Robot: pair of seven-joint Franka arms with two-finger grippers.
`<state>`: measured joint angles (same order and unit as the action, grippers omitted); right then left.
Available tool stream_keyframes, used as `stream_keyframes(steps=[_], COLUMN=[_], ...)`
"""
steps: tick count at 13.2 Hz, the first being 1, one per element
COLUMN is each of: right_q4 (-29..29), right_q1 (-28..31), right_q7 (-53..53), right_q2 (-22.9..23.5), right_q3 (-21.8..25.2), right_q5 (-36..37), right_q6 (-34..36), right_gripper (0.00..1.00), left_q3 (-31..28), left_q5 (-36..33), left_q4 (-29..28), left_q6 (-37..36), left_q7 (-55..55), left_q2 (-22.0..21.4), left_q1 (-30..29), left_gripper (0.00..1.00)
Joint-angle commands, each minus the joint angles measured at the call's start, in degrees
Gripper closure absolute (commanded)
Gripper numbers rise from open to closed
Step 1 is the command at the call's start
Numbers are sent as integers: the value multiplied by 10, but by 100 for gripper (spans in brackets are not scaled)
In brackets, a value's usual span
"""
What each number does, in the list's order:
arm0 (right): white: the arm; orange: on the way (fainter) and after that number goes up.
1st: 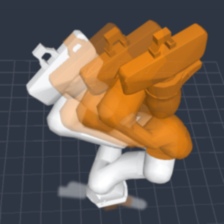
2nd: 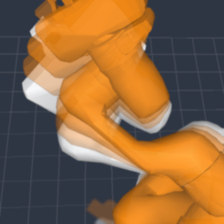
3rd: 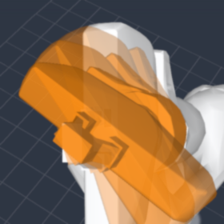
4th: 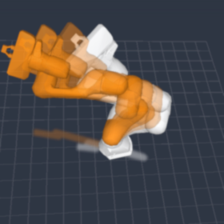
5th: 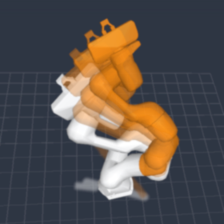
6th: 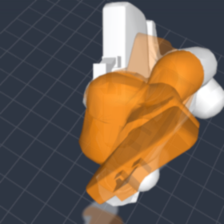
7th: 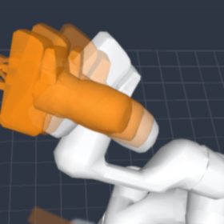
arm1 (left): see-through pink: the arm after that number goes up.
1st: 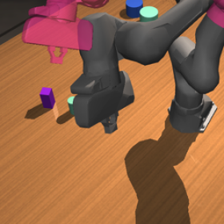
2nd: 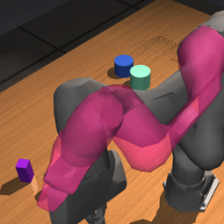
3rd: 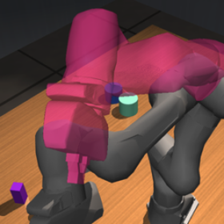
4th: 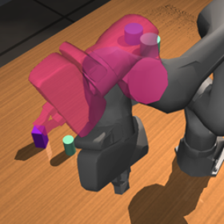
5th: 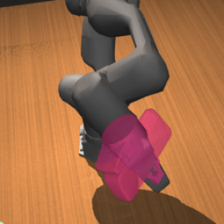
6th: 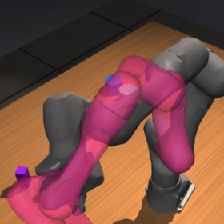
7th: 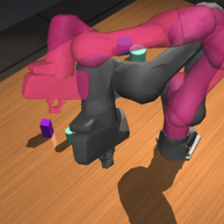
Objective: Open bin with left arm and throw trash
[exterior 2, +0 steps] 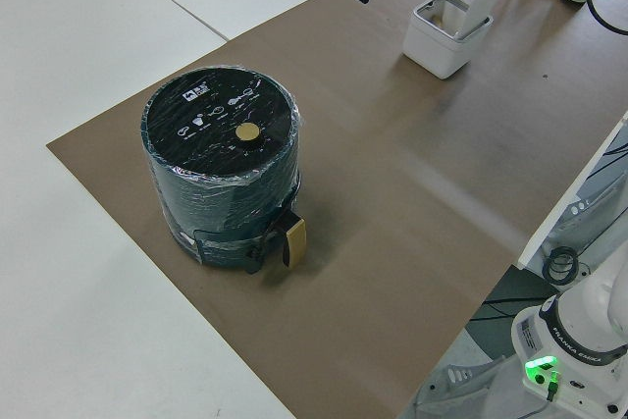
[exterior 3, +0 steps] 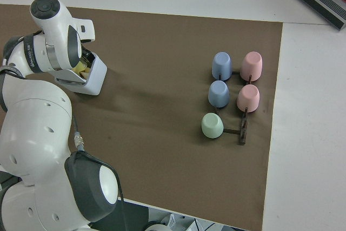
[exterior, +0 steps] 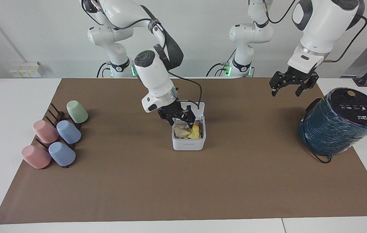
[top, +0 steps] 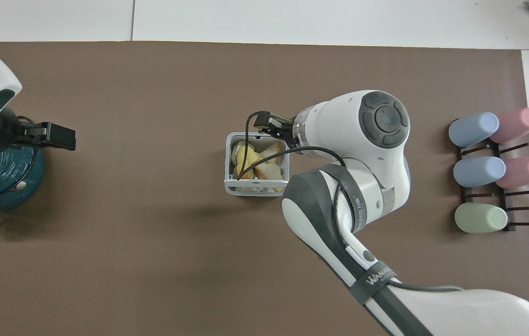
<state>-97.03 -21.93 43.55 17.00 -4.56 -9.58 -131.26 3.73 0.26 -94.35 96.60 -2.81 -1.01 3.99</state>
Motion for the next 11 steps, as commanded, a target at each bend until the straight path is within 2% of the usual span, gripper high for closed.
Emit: stream_keyframes(steps=[1, 4, 7, 11], right_q4=[3, 3, 3, 7], right_q1=[47, 104, 156, 199], right_q7=[-48, -126, -200, -237], right_q2=[-17, -48, -96, -153], right_q3=[-5, -5, -5, -5], right_q5=[81, 135, 139, 139], right_q6=[5, 48, 121, 214], right_gripper=[0, 0, 0, 0], left_q3=[5, 5, 5, 5], left_q5=[6, 6, 6, 6], left_q4=[-20, -19, -19, -19], left_q6=[12, 12, 13, 12], left_q7=[0, 0, 1, 1], left_q2=[-17, -16, -16, -16], left_q1=[-8, -8, -8, -7], left_gripper=[0, 0, 0, 0])
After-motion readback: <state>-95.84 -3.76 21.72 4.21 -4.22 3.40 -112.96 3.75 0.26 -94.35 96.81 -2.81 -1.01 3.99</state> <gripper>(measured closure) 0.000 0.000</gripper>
